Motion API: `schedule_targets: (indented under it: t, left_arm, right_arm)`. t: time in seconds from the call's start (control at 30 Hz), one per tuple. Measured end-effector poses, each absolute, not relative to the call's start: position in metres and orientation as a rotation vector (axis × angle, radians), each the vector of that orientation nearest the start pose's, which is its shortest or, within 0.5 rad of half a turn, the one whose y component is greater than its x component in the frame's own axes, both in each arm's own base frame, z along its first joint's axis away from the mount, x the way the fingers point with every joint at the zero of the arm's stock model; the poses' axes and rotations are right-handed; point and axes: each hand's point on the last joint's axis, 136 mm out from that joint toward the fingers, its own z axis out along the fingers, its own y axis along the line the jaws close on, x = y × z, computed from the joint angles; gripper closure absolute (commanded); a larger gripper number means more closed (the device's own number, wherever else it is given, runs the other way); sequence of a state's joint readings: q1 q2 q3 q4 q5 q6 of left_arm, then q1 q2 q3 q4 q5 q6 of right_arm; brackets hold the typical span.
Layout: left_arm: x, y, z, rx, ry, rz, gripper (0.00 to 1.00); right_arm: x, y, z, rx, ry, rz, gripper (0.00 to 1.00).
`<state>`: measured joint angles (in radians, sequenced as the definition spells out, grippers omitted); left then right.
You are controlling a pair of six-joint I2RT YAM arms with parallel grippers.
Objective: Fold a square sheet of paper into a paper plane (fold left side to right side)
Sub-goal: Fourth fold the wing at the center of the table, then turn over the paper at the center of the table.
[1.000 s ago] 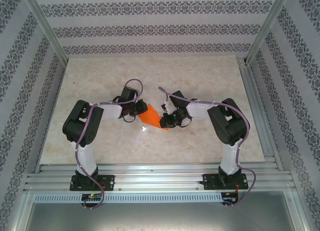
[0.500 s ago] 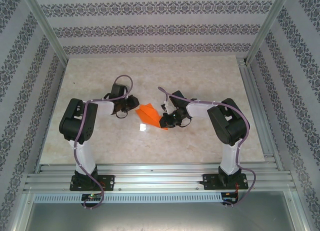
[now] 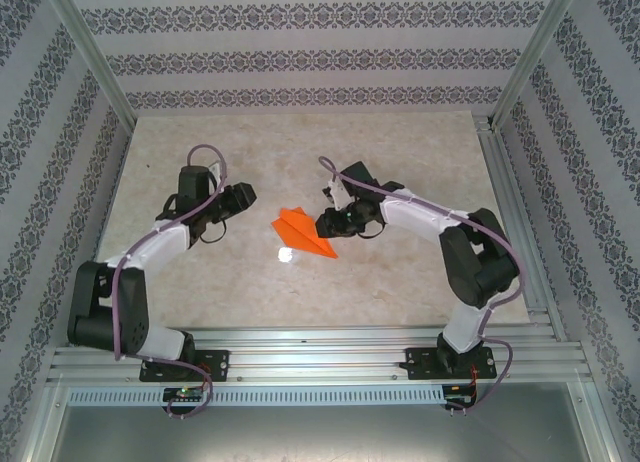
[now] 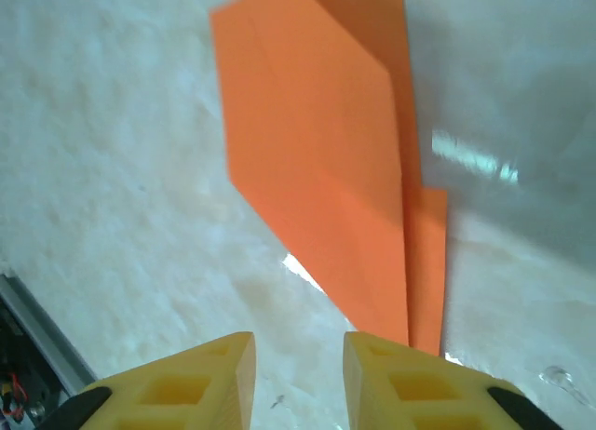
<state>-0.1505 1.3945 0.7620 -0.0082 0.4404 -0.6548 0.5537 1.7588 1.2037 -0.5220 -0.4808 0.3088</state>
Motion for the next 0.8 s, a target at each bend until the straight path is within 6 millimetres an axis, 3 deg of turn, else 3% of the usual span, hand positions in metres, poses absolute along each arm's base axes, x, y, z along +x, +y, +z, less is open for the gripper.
schedule_targets:
  t: [0.13,0.23,0.3,0.4,0.6,0.7,0.8]
  left_arm:
    - [0.324,-0.144,0.098,-0.379,2.385,-0.999,0.52]
    - [0.297,-0.155,0.071,-0.416,2.478,-1.035,0.52]
    - [0.291,-0.161,0.064,-0.423,2.509,-1.050,0.52]
    - [0.293,-0.168,0.061,-0.430,2.508,-1.071,0.51]
    - [0.296,-0.171,0.059,-0.446,2.503,-1.085,0.51]
    - [0.297,-0.171,0.059,-0.446,2.502,-1.085,0.51]
    - [0.297,-0.172,0.060,-0.445,2.500,-1.086,0.51]
  right_arm:
    - [0.325,0.272,0.154,-0.494,2.534,0.841,0.57]
    - [0.330,0.257,0.168,-0.461,2.464,0.793,0.44]
    - [0.329,0.250,0.159,-0.448,2.466,0.782,0.43]
    - [0.332,0.250,0.129,-0.461,2.533,0.780,0.44]
    - [0.340,0.271,0.064,-0.543,2.668,0.864,0.46]
    - [0.352,0.286,0.054,-0.585,2.666,0.924,0.49]
    - [0.369,0.302,0.056,-0.620,2.625,0.976,0.52]
